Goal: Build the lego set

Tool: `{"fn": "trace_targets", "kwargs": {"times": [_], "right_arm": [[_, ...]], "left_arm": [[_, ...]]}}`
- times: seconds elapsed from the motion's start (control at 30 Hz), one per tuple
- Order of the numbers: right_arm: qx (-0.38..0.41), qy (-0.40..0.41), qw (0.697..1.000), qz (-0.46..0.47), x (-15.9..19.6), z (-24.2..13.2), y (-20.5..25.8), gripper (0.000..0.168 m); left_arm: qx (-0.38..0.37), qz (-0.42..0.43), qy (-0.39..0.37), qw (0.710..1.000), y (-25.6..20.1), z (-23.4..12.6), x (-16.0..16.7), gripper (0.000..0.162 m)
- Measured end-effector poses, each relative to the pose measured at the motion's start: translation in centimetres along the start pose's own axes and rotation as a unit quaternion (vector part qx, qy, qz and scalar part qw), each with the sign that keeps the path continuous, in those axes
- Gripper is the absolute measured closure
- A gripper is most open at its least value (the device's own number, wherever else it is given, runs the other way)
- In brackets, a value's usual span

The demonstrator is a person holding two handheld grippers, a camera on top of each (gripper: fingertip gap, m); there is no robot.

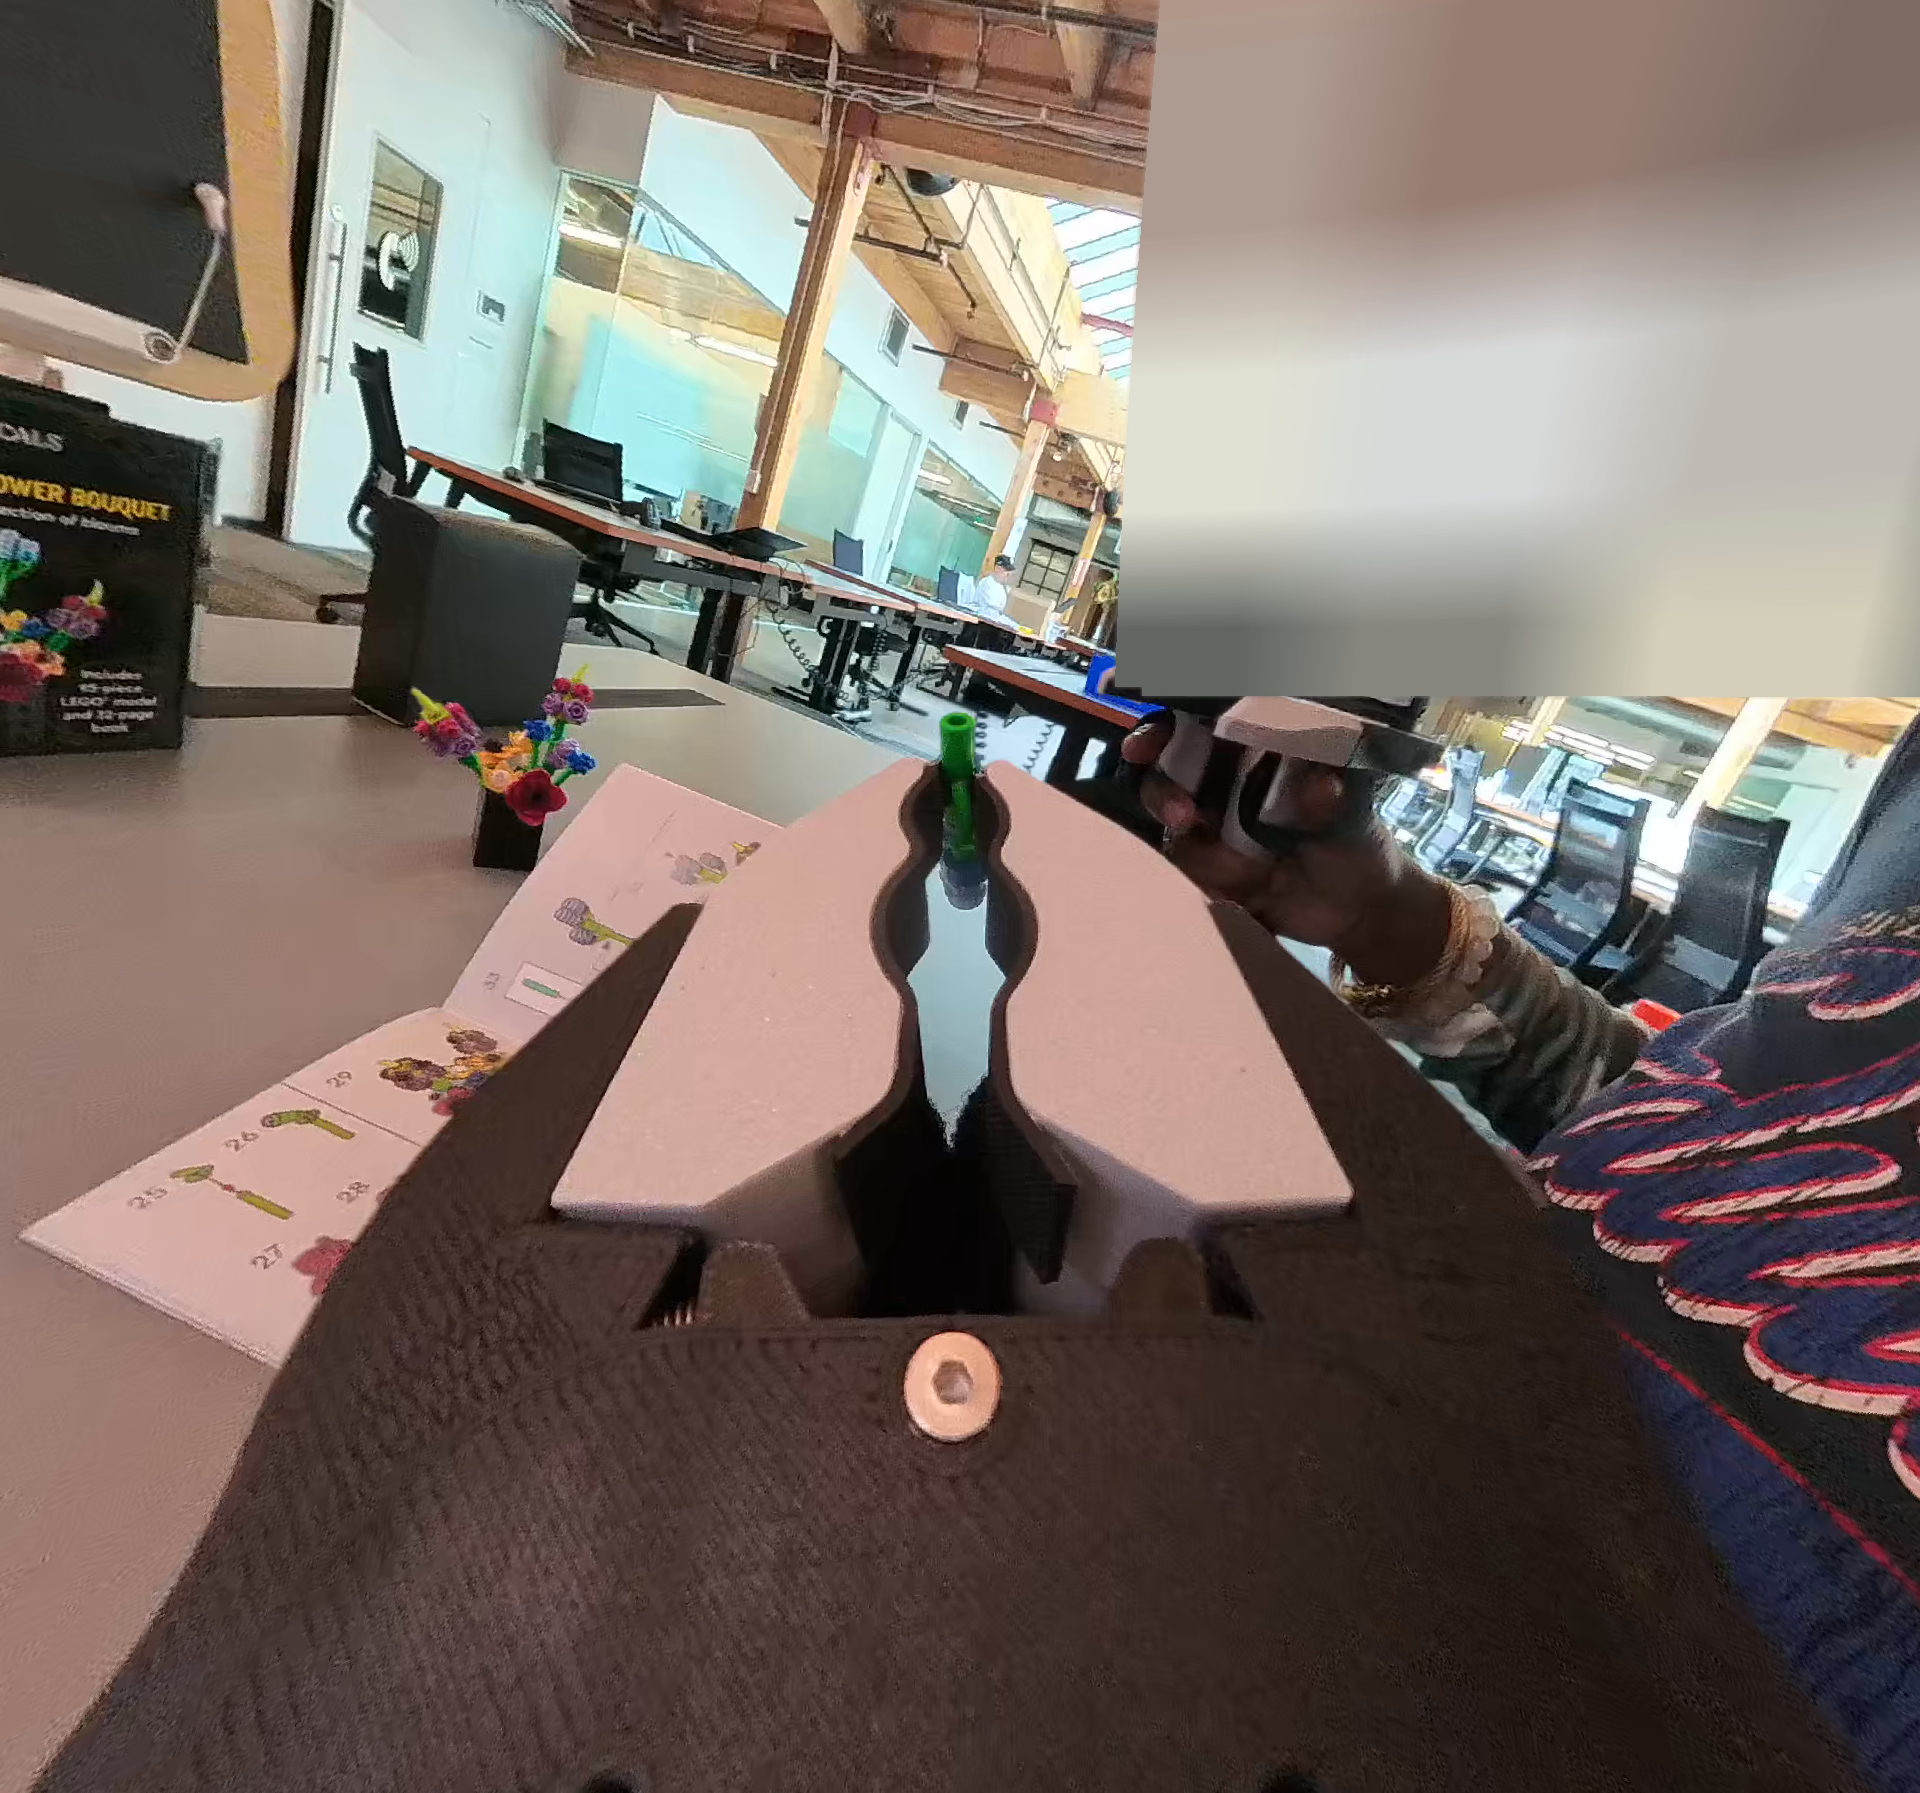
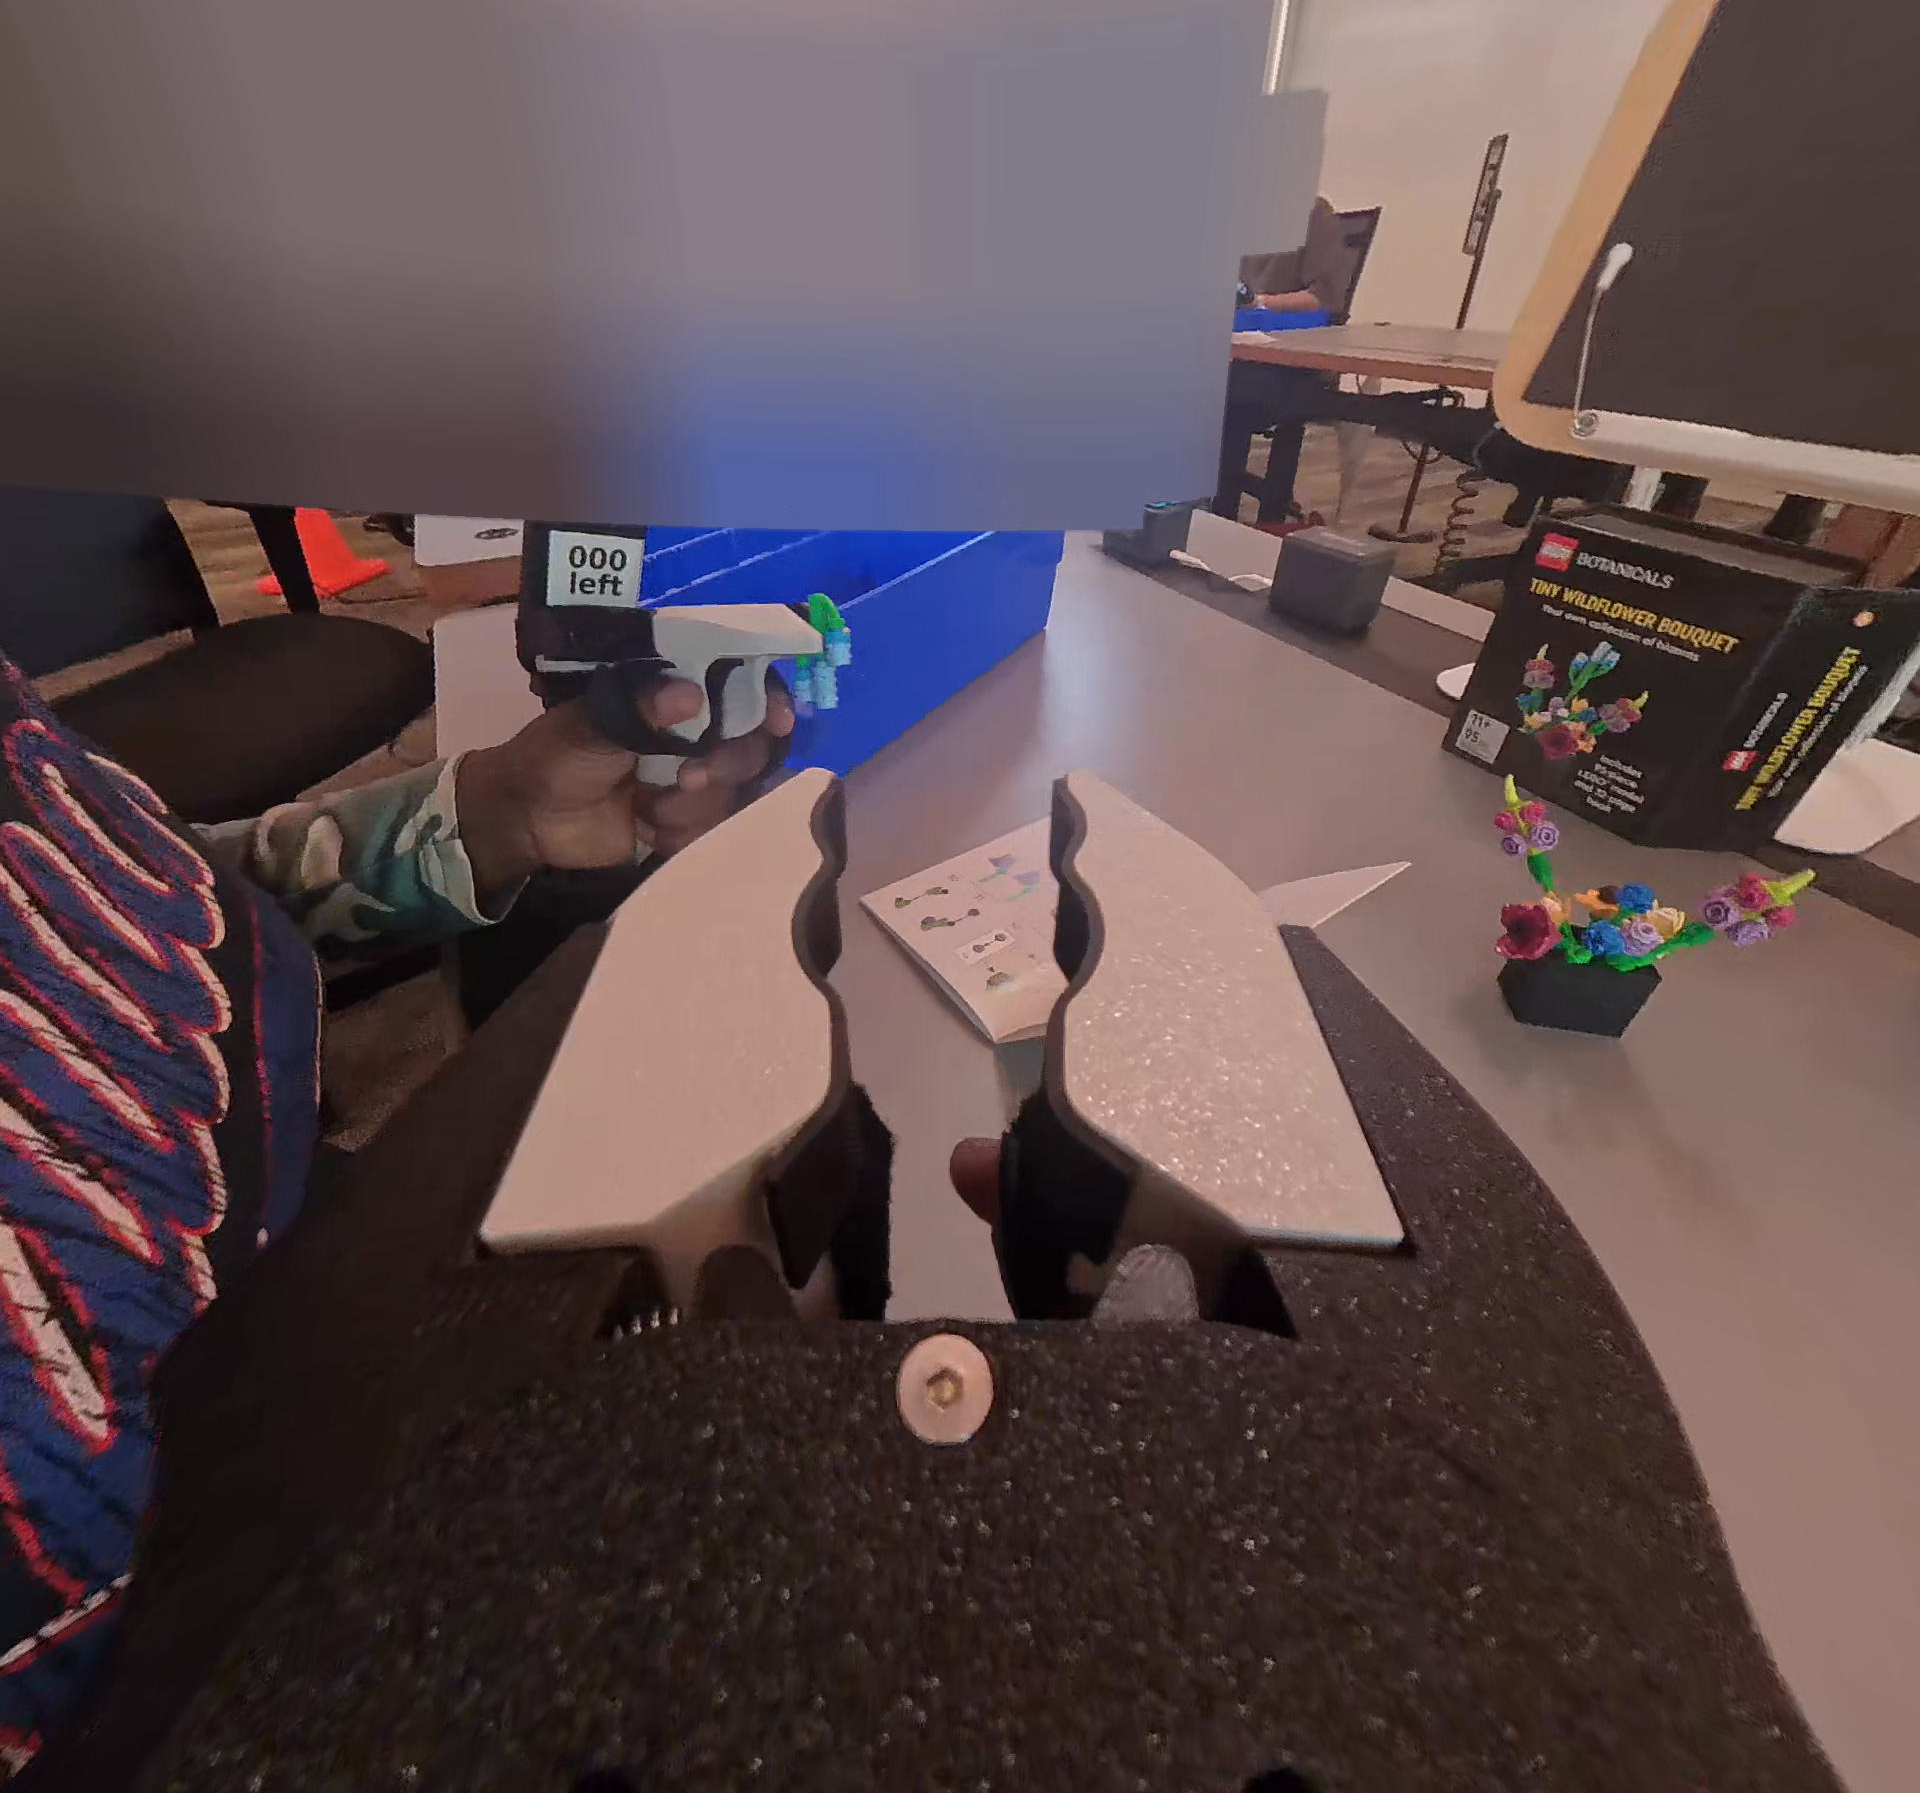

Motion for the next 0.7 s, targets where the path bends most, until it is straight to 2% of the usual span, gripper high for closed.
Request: {"fn": "trace_targets", "kwargs": {"times": [0.1, 0.2, 0.23, 0.3, 0.33, 0.53, 0.7], "right_arm": [[0.010, -0.002, 1.000, 0.021, 0.1, -0.5, -0.7, 0.114], [0.033, -0.009, 0.999, 0.033, -0.2, -0.8, -1.5, 0.112], [0.038, -0.010, 0.999, 0.032, -0.1, -0.8, -1.6, 0.119], [0.043, -0.010, 0.999, 0.014, 0.1, -0.7, -1.5, 0.161], [0.039, -0.012, 0.999, 0.003, 0.2, -0.5, -1.2, 0.166], [-0.020, 0.022, 1.000, 0.007, 2.8, 2.2, 1.3, 0.168], [-0.028, 0.014, 0.999, 0.030, 3.3, 3.3, 1.7, 0.168]], "left_arm": [[0.011, -0.017, 0.002, 1.000, -0.2, 0.1, 0.4, 0.157], [0.024, -0.018, 0.006, 1.000, -0.4, 0.0, 0.6, 0.157], [0.028, -0.017, 0.008, 0.999, -0.5, 0.0, 0.7, 0.157], [0.030, -0.010, 0.012, 0.999, -0.6, 0.0, 0.8, 0.157], [0.034, -0.005, 0.014, 0.999, -0.8, 0.0, 0.9, 0.157], [0.054, 0.009, 0.039, 0.998, -1.5, 0.3, 1.6, 0.157], [0.060, 0.004, 0.045, 0.997, -1.5, 0.3, 1.8, 0.157]]}}
Point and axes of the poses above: each gripper's, where its closed fingertips meet, z out along the fingers, x out of its underside, y = z × x across the jaws, the point moved 1 cm from there along -z, back along the fingers, and after that the axes turned 3 degrees about z, right-handed, at the moved point
